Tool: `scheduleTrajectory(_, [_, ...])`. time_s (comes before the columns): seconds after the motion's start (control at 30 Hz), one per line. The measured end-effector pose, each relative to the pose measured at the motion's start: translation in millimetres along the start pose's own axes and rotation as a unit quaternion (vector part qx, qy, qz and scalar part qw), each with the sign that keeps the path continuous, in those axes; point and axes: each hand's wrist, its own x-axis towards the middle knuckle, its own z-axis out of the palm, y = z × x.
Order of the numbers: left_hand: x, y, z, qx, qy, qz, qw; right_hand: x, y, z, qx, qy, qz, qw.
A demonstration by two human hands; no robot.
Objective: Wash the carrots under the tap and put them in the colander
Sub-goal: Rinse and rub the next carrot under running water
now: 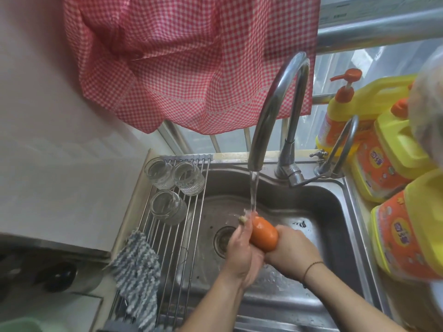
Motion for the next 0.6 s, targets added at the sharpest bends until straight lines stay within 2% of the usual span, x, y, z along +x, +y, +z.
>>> scheduleTrajectory(0.07, [3,-3,-5,-0.004,0.009,0.001,1.000,-2,-5,1,-0.038,0.010,-0.009,0.999])
scheduleTrajectory(0.13, [9,-1,-2,0.006,0.056,-0.012,0.998,-8,-11,8,-0.105,0.055,-0.020,0.993])
scheduleTrajectory(0.2, [18,6,2,0.006,0.084,-0.049,0.995,-14,-18,20,-0.156,0.115,-0.076,0.978])
scheduleTrajectory(0.23, [21,10,4,-0.003,0.090,-0.071,0.993,-16,-18,23,-0.168,0.120,-0.095,0.974])
scheduleTrajectory(0.3, [25,17,4,-0.005,0.088,-0.086,0.992,-22,-12,18,-0.136,0.056,-0.098,0.984])
scheduleTrajectory(0.37, [28,22,0,-0.010,0.077,-0.085,0.993,-26,1,8,0.072,-0.092,-0.048,0.992])
scheduleTrajectory(0.4, [31,25,-2,-0.017,0.066,-0.090,0.994,-29,5,1,0.205,-0.171,-0.009,0.964])
scheduleTrajectory(0.43, [30,27,-3,-0.018,0.057,-0.094,0.994,-31,11,-2,0.293,-0.238,0.030,0.926])
scheduleTrajectory(0.47, [32,26,-3,-0.015,0.052,-0.090,0.994,-34,15,-4,0.340,-0.267,0.052,0.900])
scheduleTrajectory(0.53, [31,15,-3,0.006,0.064,-0.070,0.995,-35,16,-7,0.340,-0.258,0.077,0.901])
scheduleTrajectory(0.6, [28,-2,-1,0.072,0.111,-0.029,0.991,-34,9,-7,0.279,-0.205,0.083,0.934])
